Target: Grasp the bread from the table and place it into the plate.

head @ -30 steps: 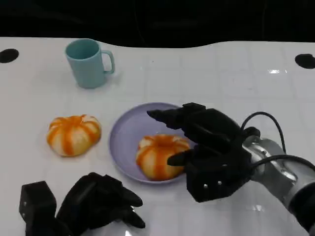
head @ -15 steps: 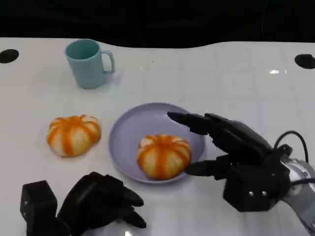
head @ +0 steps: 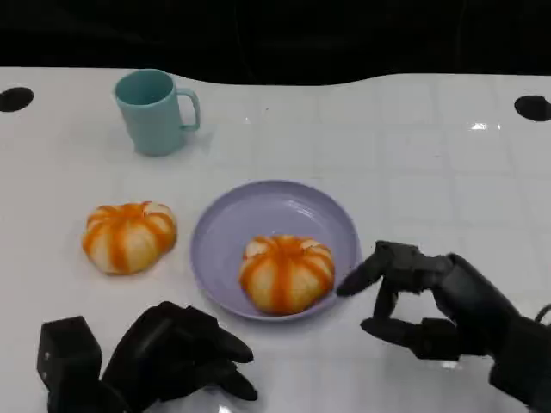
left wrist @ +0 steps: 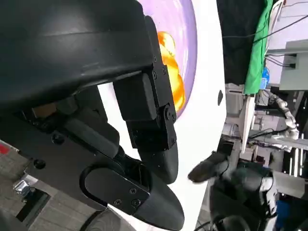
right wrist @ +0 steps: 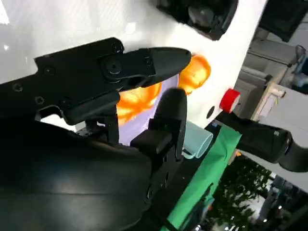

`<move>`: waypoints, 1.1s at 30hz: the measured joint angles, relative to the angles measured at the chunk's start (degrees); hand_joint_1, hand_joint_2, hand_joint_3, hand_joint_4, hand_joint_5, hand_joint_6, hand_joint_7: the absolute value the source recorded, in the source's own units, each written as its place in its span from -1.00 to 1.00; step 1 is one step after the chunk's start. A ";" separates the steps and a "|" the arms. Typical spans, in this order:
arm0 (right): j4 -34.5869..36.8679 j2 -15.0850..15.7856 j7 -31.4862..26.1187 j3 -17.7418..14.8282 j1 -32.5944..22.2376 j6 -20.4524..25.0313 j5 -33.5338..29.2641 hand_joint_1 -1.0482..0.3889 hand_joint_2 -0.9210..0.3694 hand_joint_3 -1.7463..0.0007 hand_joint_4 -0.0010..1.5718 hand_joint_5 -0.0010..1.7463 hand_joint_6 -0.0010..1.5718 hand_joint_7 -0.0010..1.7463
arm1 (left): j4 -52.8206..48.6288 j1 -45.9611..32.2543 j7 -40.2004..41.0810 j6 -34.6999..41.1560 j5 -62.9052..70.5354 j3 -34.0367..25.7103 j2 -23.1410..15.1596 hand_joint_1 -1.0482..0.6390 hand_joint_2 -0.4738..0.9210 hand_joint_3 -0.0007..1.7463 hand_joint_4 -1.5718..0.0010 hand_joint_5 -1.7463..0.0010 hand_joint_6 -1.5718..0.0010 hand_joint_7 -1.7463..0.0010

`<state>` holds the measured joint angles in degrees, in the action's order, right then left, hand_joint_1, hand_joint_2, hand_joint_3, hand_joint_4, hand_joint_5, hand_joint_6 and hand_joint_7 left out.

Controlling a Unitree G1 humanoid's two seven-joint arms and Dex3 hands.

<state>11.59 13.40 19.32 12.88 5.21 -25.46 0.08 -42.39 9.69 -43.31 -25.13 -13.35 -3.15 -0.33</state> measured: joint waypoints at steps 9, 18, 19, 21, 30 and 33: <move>-13.54 0.54 2.95 -3.72 -11.91 14.61 6.88 -0.17 -1.00 0.81 -0.23 1.00 -0.43 1.00 | -0.10 0.14 0.00 -0.15 -0.03 0.00 0.23 -1.00 0.79 -1.00 -1.00 0.81 -0.96 1.00; -20.36 0.68 3.62 -5.88 -17.81 19.95 8.48 -0.15 -1.00 0.80 -0.09 1.00 -0.32 1.00 | -0.27 0.28 0.00 -0.57 0.00 -0.05 0.22 -1.00 0.79 -1.00 -1.00 0.80 -0.97 0.99; -20.38 0.38 3.40 -6.06 -18.04 19.93 8.50 -0.15 -1.00 0.80 -0.08 1.00 -0.31 1.00 | -0.27 0.28 0.01 -0.56 0.00 -0.06 0.20 -1.00 0.79 -1.00 -1.00 0.79 -0.98 0.99; -20.28 -0.34 3.17 -6.17 -18.36 19.72 8.53 -0.13 -1.00 0.81 -0.09 1.00 -0.31 1.00 | -0.27 0.29 0.01 -0.55 0.00 -0.07 0.19 -1.00 0.79 -1.00 -1.00 0.80 -0.97 0.99; -14.51 -4.01 2.18 -6.68 -16.58 12.72 7.55 -0.12 -1.00 0.78 0.00 1.00 -0.25 1.00 | -0.33 0.40 0.00 -0.16 -0.03 -0.40 0.11 -1.00 0.78 -1.00 -1.00 0.78 -0.98 0.99; -11.85 -4.48 2.24 -6.68 -15.54 10.78 7.34 -0.10 -1.00 0.78 0.01 1.00 -0.26 1.00 | -1.07 0.75 -0.02 -0.16 -0.14 -0.60 -0.09 -1.00 0.77 -1.00 -1.00 0.79 -0.97 1.00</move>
<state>-0.26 8.92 21.56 6.19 -10.33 -14.68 7.41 -43.47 10.44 -43.33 -25.29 -13.48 -3.75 -0.42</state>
